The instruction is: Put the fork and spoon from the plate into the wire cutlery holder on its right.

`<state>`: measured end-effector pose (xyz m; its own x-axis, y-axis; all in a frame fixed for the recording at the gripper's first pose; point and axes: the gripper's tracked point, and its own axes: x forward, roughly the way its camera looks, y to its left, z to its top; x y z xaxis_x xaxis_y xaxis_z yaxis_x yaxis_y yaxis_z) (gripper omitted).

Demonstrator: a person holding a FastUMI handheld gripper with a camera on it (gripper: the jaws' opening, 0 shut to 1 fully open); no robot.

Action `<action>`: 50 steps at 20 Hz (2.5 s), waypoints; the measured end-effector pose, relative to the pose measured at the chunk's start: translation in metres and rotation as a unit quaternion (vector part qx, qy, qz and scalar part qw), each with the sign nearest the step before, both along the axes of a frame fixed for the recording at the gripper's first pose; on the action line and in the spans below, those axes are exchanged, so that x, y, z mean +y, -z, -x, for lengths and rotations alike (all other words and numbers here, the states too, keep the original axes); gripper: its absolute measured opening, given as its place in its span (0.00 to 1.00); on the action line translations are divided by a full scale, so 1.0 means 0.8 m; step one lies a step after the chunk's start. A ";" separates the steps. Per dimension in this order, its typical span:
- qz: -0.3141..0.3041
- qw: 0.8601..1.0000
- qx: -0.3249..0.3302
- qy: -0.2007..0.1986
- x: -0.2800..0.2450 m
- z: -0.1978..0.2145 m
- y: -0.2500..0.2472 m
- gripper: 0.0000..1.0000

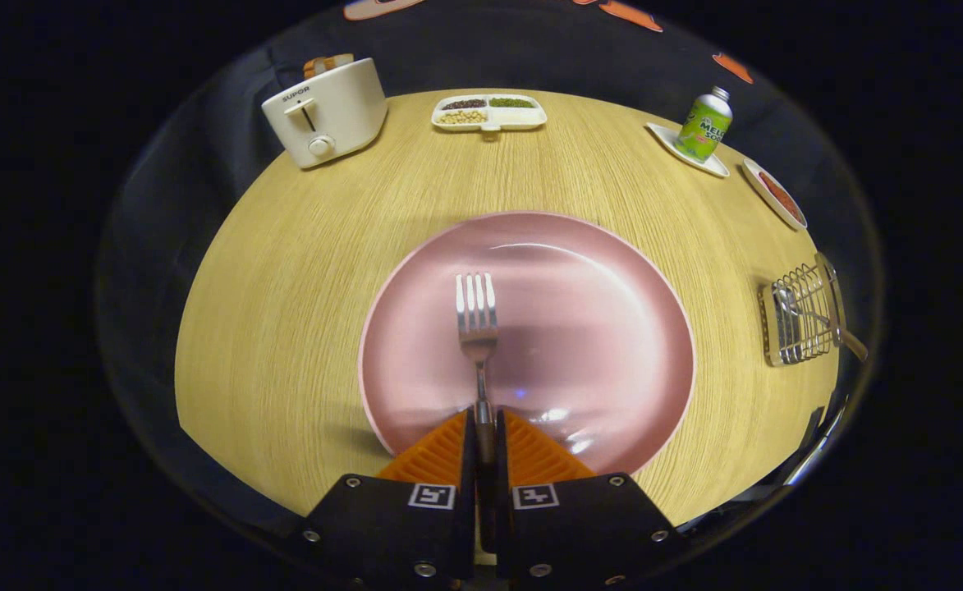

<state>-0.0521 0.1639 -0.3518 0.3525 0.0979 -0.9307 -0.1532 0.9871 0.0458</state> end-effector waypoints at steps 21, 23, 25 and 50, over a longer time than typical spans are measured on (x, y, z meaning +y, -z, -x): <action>-0.023 0.980 -0.180 0.083 -0.233 -0.066 -0.185 0.04; -0.017 0.983 -0.165 0.079 -0.262 -0.061 -0.182 0.04; -0.009 0.985 -0.149 0.084 -0.294 -0.060 -0.178 0.04; 0.019 0.998 0.003 0.062 -0.396 -0.064 -0.123 0.09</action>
<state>-0.0011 -0.1529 -0.2538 0.3539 0.0193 -0.9351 -0.0304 0.9995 0.0091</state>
